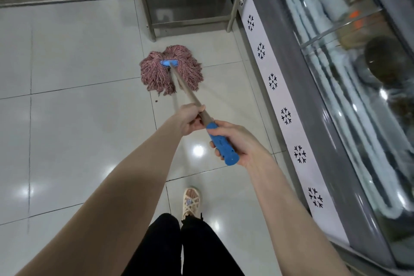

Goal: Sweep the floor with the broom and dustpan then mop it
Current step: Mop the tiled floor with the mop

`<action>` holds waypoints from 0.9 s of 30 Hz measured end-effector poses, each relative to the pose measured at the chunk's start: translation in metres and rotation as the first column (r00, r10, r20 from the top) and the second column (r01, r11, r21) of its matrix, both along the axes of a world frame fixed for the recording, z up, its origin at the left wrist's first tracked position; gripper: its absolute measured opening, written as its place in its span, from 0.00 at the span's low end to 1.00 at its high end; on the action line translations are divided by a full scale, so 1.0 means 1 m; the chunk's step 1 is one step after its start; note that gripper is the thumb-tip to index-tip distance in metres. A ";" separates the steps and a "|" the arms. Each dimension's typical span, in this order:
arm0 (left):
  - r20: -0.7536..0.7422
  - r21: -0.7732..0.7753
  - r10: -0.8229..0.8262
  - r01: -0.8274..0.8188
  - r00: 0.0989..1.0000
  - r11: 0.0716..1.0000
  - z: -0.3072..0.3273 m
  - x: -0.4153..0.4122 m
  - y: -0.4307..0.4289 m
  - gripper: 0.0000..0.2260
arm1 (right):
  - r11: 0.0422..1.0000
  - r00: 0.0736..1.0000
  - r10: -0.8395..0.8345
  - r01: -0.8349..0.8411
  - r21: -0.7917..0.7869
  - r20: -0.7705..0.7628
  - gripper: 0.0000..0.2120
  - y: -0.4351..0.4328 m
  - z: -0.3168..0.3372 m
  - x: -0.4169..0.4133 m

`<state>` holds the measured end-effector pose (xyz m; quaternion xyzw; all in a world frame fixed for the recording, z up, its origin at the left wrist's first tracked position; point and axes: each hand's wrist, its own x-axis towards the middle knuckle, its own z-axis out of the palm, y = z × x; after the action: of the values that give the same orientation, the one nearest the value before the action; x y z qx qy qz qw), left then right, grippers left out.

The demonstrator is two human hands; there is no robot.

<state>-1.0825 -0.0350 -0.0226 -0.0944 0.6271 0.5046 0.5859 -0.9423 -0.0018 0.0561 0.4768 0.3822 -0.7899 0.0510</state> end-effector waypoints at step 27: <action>0.072 0.025 -0.064 0.062 0.995 0.998 -0.041 -0.151 0.020 0.08 | 1.000 0.999 -0.002 0.002 0.008 0.050 0.23 0.010 -0.028 -0.146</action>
<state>-1.2333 -0.0145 -0.0634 -0.0861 0.6020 0.4892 0.6251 -1.0886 0.0078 0.0276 0.4969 0.3832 -0.7764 0.0579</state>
